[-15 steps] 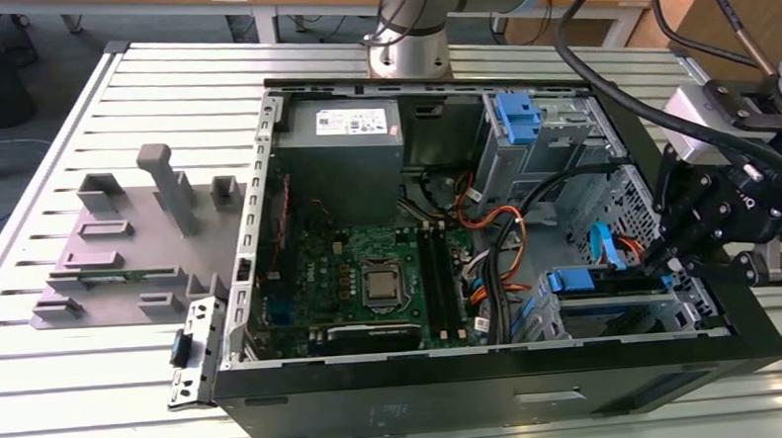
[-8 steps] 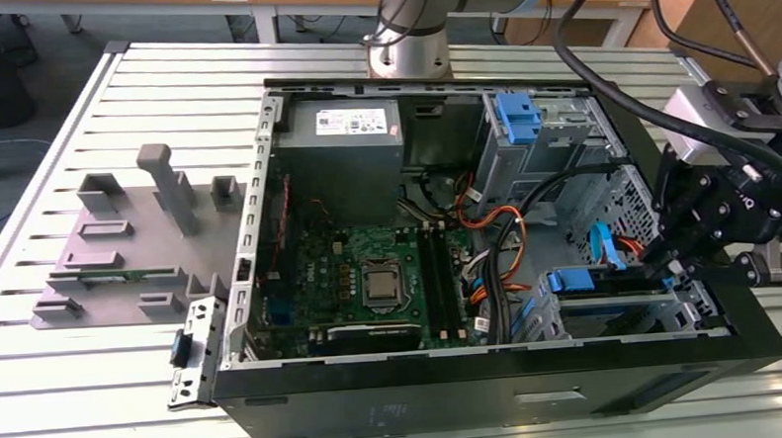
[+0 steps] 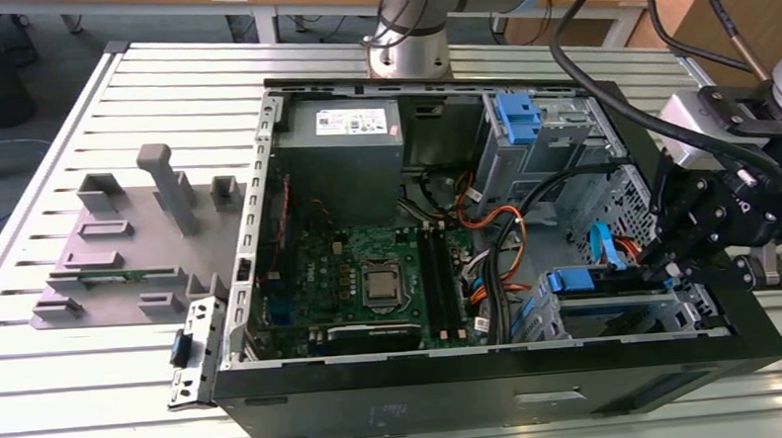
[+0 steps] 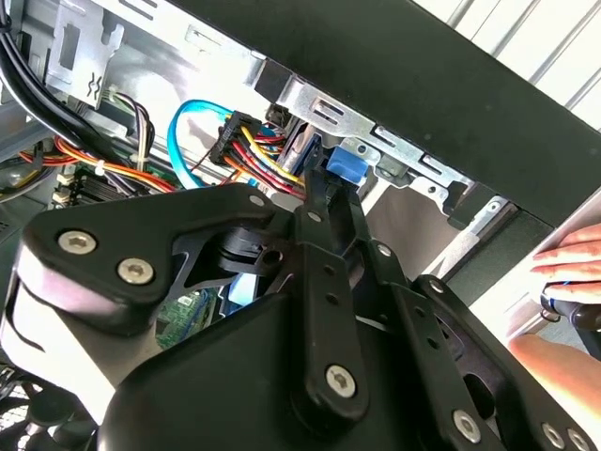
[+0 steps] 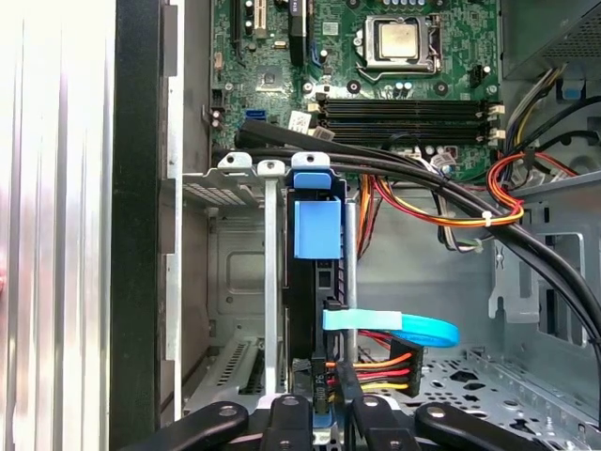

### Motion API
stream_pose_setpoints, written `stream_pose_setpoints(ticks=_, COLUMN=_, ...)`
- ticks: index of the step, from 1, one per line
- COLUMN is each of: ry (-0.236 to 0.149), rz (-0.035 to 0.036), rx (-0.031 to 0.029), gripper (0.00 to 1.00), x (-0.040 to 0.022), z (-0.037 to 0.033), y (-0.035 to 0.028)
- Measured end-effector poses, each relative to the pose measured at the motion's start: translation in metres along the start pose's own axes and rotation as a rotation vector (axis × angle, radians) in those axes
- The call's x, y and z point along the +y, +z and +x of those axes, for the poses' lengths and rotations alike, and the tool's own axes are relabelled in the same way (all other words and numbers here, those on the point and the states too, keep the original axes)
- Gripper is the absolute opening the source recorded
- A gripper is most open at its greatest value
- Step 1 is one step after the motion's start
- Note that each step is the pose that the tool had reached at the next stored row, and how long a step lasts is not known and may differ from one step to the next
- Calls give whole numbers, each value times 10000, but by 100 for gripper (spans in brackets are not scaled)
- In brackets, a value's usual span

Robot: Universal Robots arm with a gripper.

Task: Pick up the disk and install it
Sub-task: 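Insert the second disk wire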

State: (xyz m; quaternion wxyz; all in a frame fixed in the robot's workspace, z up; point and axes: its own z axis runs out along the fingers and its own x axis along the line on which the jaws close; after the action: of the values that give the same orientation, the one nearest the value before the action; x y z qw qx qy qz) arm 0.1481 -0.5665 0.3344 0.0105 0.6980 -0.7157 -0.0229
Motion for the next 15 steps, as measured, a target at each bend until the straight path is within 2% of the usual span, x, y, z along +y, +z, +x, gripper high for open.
stream_pose_setpoints(ticks=7, ry=1, rz=0, rx=3, gripper=24, x=0, z=0, y=2)
stream_pose_setpoints(ticks=8, ry=0, rz=0, rx=5, gripper=22, x=0, z=0, y=1)
stream_pose_setpoints(ticks=9, ry=0, rz=0, rx=5, gripper=16, x=0, z=0, y=1)
stream_pose_setpoints(ticks=15, ry=0, rz=0, rx=8, gripper=16, x=0, z=0, y=1)
